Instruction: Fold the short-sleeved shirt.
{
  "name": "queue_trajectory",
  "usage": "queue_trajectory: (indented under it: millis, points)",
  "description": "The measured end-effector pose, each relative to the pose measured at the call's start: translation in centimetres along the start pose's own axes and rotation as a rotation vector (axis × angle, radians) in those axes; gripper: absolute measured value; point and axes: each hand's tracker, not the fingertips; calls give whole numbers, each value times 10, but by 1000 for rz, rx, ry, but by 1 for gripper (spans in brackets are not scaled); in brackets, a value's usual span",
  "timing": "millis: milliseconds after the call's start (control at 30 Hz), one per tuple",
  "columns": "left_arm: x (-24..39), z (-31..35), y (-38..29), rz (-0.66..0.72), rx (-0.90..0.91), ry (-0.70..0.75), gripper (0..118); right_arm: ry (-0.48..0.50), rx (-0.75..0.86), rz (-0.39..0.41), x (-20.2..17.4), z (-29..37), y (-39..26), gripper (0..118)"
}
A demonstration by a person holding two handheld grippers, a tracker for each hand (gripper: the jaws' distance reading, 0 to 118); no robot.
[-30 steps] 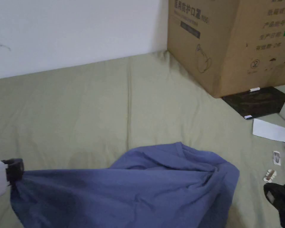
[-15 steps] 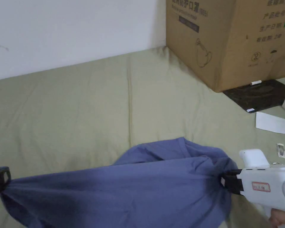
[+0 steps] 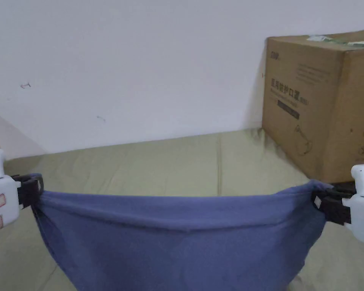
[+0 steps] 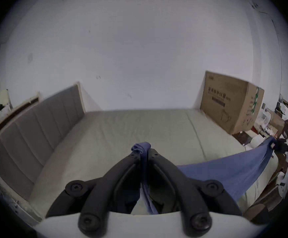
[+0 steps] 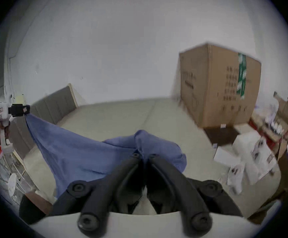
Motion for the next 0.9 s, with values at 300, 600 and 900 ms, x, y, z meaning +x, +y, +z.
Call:
queue_trajectory:
  millis: [300,600,900]
  points:
    - [-44,86,101,8,159,57,6,-4,156,170,-61,65,141,0]
    - [-43,16,170,55,170,114,6,-76,162,227,-81,2,227,0]
    - [-23,-131,190,-69,205,191,6,-206,177,207,-72,-146,260,0]
